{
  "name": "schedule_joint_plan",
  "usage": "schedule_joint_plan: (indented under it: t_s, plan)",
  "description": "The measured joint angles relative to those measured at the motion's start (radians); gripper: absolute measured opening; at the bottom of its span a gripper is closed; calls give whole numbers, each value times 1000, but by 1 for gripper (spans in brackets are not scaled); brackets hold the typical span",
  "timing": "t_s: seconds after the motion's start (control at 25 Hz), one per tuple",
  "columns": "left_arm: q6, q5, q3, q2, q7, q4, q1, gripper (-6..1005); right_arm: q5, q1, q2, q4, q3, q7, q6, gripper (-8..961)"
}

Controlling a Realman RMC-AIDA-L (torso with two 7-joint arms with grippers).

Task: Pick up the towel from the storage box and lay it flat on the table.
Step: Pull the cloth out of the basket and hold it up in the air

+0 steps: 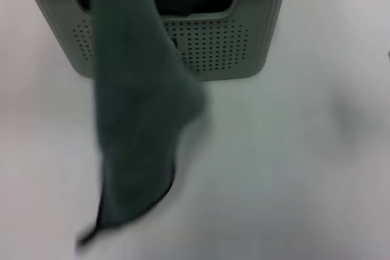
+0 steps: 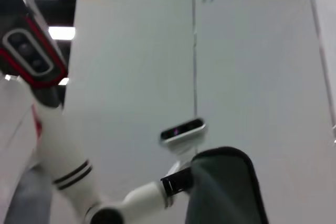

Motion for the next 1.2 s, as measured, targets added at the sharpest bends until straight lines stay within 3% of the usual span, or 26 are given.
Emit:
schedule_joint_plan:
  t_s: [0.08,0.12,0.16,0.32,0.44,0.56,0.72,1.0,1.2]
  plan:
    - [2,22,65,26,-2,1,-13,23,-32,19,-23,-40,2,25,12,787]
    - [2,22,65,26,-2,1,-13,23,-47,29,-34,-58,3,40,17,786]
    - [2,60,139,46,-12,1,-42,23,-61,42,-46,-78,3,54,22,784]
    - [2,119,207,44,-31,2,-86,24,-134,111,-89,-122,33,109,34,779]
    - [2,158,265,36,-46,4,-124,25,-207,174,-102,-135,83,154,25,775]
    - [3,191,310,19,-62,12,-157,26,-265,229,-99,-161,98,199,26,771]
    - [3,227,336,-18,-71,42,-182,27,-306,285,-77,-179,97,258,27,716]
    - [3,236,342,-37,-71,53,-208,29,-367,316,-44,-181,96,315,8,590]
    - [3,250,343,-50,-69,53,-219,30,-378,320,-29,-181,98,324,-33,598]
